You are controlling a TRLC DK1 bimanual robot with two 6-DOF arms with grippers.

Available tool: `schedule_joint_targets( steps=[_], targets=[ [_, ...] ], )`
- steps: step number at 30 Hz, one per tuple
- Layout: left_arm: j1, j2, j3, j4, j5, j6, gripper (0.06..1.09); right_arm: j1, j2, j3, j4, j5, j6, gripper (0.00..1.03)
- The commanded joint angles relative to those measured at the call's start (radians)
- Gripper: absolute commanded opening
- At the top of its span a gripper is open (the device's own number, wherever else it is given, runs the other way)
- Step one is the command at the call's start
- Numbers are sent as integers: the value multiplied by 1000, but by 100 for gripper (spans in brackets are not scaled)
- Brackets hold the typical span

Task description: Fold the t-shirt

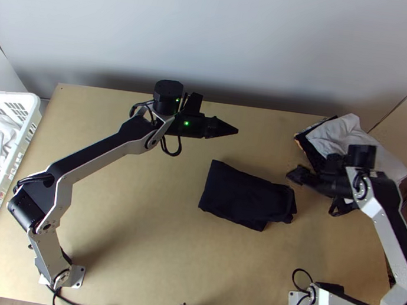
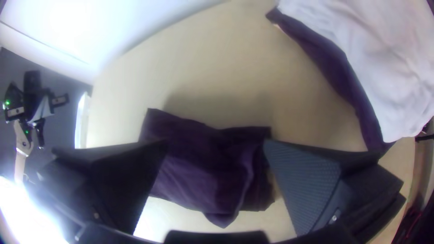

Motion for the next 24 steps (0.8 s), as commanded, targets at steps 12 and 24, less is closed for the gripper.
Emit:
schedule_joint_targets(
  steps=[12, 24],
  targets=[
    [-3, -15, 2, 9, -47, 45, 71, 117, 204, -29, -17, -444, 250, 98],
    [7, -27, 16, -6, -73, 79, 104, 103, 456, -233, 195, -181, 95, 96]
  ],
)
